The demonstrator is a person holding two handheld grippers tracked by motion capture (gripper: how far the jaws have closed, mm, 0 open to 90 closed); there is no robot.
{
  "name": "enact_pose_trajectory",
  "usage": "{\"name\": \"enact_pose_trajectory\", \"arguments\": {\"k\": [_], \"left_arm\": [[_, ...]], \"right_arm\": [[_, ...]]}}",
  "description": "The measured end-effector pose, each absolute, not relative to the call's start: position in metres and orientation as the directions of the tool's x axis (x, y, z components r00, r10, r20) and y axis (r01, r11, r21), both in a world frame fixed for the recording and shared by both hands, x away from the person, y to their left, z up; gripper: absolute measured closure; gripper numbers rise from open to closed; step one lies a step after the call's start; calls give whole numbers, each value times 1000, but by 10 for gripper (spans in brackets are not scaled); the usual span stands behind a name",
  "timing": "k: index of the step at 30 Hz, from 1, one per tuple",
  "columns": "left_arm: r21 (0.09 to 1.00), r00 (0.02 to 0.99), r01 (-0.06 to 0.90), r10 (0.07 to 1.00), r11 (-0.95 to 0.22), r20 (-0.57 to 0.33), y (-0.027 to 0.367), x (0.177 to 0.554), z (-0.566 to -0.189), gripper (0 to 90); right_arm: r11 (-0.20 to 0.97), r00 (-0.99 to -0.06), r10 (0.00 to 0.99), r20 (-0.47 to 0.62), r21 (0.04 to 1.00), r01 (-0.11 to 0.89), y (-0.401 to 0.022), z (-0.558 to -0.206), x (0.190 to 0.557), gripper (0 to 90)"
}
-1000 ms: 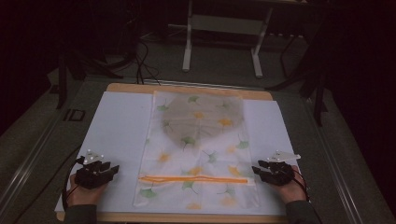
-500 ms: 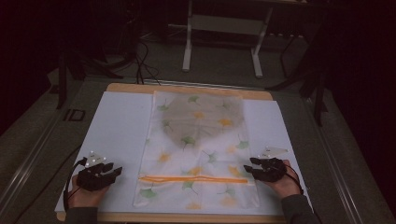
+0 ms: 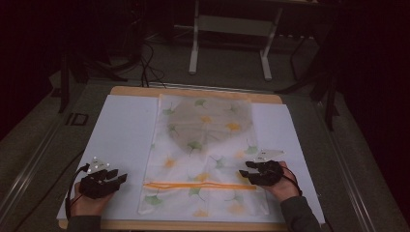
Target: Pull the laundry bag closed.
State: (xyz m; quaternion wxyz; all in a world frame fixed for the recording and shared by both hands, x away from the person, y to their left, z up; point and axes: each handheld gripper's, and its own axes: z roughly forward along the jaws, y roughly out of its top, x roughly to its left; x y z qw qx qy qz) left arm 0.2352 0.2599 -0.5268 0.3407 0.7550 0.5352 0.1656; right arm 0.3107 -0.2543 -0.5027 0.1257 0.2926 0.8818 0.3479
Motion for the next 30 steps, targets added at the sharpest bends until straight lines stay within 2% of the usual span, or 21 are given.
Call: {"name": "enact_pose_trajectory", "arguments": {"k": [30], "left_arm": [[685,387,698,915,-210,-114,260,235,-527,567]], "right_arm": [[621,-893,450,7,716,318,-173,-494,312,569]]}}
